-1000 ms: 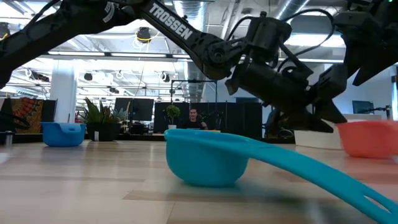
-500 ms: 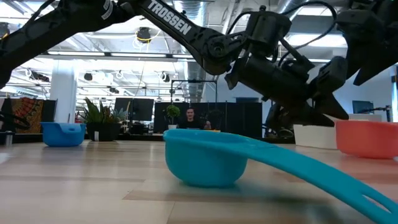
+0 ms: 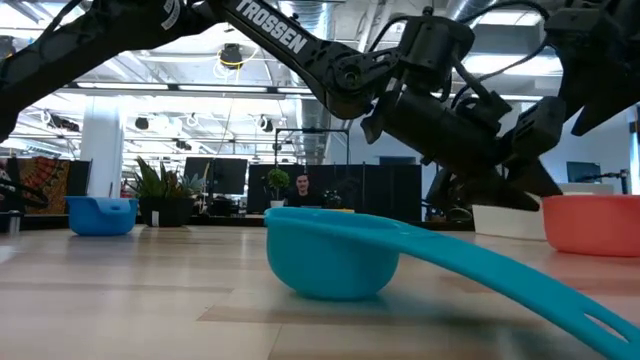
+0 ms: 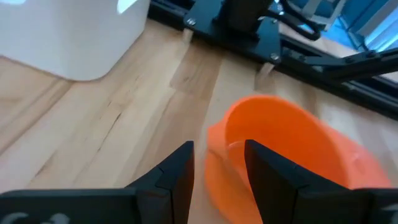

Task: Nest measuring cups in basket
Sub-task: Move the orange measuring cup to the bottom left of the table, then stack the red measuring cup on top of the orange measuring cup

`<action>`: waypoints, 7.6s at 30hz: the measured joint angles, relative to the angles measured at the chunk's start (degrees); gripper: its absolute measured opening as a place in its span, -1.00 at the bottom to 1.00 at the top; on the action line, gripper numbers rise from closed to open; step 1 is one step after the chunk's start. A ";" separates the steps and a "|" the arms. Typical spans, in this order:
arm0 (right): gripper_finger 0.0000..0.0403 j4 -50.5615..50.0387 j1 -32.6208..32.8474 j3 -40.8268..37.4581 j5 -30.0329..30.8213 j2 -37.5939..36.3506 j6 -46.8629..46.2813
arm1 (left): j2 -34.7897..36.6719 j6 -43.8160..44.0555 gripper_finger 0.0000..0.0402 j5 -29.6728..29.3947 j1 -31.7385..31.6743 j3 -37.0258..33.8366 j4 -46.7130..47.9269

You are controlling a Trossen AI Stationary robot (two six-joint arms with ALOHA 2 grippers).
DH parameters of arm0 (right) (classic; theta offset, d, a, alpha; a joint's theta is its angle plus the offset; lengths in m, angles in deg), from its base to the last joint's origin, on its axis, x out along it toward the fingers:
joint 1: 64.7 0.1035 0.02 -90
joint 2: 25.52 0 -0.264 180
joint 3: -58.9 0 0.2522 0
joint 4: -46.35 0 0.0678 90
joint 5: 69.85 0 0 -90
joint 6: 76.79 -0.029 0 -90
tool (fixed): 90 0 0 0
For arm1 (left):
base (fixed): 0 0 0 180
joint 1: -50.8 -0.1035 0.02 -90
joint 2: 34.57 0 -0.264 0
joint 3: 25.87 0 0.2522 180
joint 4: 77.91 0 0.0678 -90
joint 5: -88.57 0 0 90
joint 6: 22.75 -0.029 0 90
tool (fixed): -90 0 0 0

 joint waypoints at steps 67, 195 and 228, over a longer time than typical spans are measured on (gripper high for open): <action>0.12 11.64 -7.43 0.00 10.47 11.25 1.99 | 66.41 24.81 -1.00 -24.96 23.83 -62.03 37.71; 0.12 21.50 -6.88 -0.02 10.38 14.62 5.11 | 64.33 95.85 -0.53 -19.32 64.86 -55.21 77.81; 0.12 21.29 -6.91 -0.02 10.16 14.62 5.18 | 55.93 96.80 -0.66 -11.85 62.60 -58.16 66.96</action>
